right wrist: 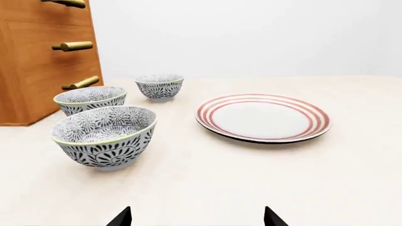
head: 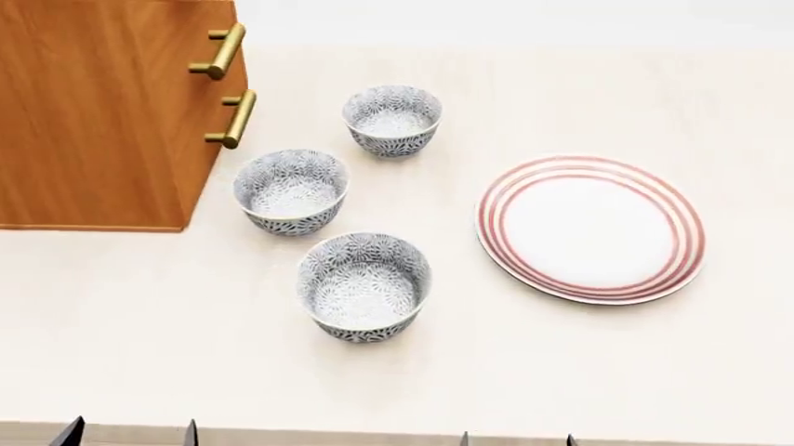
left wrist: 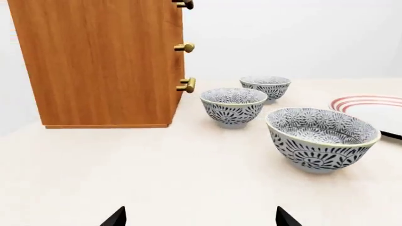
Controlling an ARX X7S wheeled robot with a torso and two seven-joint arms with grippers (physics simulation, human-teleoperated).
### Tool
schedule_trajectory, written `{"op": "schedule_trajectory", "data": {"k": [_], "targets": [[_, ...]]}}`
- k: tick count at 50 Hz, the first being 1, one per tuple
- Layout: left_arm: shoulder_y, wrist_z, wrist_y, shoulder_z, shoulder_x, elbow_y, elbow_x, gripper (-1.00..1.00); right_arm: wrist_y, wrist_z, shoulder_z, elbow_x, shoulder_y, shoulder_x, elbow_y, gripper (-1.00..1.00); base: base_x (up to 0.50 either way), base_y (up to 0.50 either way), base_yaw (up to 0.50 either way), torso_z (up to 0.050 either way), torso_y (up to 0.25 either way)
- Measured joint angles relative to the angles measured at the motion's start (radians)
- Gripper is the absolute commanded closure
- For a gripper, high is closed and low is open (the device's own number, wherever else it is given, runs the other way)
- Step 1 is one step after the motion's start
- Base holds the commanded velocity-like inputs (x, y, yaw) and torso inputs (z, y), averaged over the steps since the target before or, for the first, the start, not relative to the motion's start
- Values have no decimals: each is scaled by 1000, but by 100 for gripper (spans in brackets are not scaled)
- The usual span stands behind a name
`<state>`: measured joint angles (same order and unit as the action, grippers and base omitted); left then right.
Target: Open the top drawer of the cabinet.
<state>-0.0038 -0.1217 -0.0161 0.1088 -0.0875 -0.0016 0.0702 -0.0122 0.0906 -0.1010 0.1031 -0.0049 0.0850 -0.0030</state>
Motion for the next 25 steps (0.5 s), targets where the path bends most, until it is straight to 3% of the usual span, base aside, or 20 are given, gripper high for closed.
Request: {"op": "schedule_trajectory", "data": {"k": [3, 10, 25], "targets": [[0, -3, -2, 5, -4, 0, 3, -100, -1, 4, -4, 4, 0, 3, 0, -100, 0, 419, 0, 0, 0], [-3, -16, 5, 13, -14, 0, 6, -100, -5, 14, -10, 17, 0, 8, 0, -100, 0, 0, 0, 0, 0], [-13, -39, 55, 35, -30, 4, 9, -100, -8, 36, -21, 39, 3, 21, 4, -100, 0, 0, 0, 50, 19]]}}
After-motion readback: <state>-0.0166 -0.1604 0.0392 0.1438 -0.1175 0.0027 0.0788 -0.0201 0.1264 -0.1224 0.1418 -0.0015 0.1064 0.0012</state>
